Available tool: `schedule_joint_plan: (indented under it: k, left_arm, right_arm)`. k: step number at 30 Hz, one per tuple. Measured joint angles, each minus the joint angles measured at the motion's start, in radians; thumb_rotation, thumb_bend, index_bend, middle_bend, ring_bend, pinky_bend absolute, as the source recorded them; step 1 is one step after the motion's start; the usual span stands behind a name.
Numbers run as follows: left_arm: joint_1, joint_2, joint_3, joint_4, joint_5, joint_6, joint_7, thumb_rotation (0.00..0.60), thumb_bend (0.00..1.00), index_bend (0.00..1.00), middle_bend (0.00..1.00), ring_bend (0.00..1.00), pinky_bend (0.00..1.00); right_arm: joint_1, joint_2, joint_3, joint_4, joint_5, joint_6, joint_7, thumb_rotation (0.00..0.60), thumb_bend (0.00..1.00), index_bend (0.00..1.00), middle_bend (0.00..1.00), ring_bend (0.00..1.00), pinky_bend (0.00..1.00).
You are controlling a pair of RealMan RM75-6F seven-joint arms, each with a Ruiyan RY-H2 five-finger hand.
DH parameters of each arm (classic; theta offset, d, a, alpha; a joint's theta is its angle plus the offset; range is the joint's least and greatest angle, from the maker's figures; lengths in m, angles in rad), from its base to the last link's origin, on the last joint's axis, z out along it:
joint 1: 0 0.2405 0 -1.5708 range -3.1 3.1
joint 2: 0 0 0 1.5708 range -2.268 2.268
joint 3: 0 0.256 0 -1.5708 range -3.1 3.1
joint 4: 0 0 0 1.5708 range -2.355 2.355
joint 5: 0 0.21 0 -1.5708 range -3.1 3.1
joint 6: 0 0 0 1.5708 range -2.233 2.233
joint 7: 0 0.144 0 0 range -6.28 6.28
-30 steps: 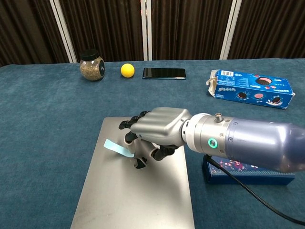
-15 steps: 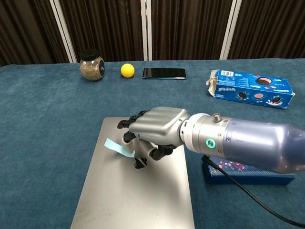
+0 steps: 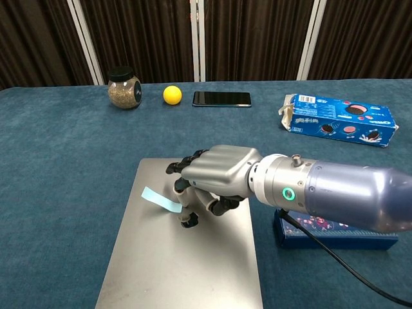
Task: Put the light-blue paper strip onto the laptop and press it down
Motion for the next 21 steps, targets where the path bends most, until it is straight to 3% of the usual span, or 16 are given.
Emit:
schedule_joint_plan:
  k: [14, 21]
  left_arm:
    - [-0.001, 0.0, -0.001, 0.001, 0.0, -0.004, -0.002, 0.6, 0.0, 0.0, 0.0, 0.0, 0.0]
    - [0.0, 0.0, 0.001, -0.002, 0.002, -0.003, 0.002, 0.6, 0.0, 0.0, 0.0, 0.0, 0.0]
  right_arm:
    - [-0.008, 0.018, 0.011, -0.022, -0.027, 0.017, 0.017, 0.6, 0.93, 0.37, 0.0, 0.0, 0.0]
    - [-0.017, 0.021, -0.009, -0.027, -0.041, 0.016, 0.016, 0.6, 0.93, 0.38, 0.0, 0.0, 0.0]
